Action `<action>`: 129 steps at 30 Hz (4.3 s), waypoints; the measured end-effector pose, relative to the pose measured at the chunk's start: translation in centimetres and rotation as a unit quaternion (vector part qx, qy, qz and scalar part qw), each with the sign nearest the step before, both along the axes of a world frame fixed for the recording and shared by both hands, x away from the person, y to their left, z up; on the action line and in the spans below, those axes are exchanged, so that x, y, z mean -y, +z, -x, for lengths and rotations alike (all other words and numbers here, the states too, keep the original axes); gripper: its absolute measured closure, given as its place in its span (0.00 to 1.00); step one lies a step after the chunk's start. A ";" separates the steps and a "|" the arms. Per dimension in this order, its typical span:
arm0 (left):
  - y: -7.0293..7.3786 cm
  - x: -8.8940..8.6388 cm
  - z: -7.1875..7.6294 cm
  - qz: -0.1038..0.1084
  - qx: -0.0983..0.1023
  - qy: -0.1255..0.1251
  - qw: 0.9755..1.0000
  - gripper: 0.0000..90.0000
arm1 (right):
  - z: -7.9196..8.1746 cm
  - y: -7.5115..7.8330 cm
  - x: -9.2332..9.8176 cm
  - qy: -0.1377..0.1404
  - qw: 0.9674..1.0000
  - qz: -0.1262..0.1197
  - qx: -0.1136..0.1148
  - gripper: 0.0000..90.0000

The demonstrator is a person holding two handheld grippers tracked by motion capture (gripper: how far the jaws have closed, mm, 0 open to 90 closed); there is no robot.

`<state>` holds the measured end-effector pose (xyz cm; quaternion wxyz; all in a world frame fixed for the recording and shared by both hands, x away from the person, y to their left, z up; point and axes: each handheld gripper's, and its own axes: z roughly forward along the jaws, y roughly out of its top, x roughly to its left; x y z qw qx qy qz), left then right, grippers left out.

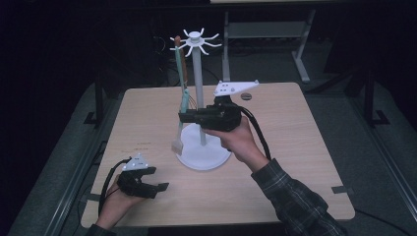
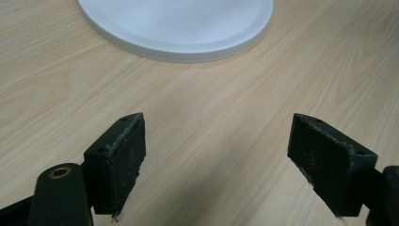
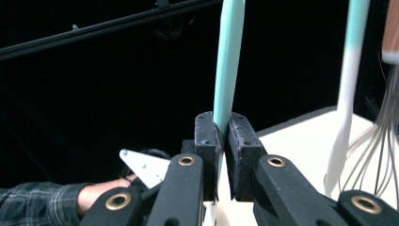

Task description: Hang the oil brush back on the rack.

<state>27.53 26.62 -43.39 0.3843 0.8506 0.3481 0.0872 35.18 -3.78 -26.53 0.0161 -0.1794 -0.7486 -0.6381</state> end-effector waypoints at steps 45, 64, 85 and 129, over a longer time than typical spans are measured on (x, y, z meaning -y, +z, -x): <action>-0.3 -0.4 0.3 0.004 -0.005 0.009 1.000 0.21 | -3.9 4.4 1.1 -0.027 0.998 -0.053 -0.004 0.93; -0.3 -0.5 0.3 -0.001 0.000 0.001 1.000 0.21 | -3.3 2.9 2.1 -0.059 0.998 -0.016 0.016 0.66; -0.3 -0.7 0.3 0.009 0.007 -0.007 1.000 0.20 | -2.6 0.6 4.3 -0.094 0.994 0.044 0.021 0.34; -0.7 -1.2 -0.4 -0.007 0.024 -0.033 0.999 0.17 | 1.7 -11.6 11.2 -0.205 0.961 0.184 -0.016 0.18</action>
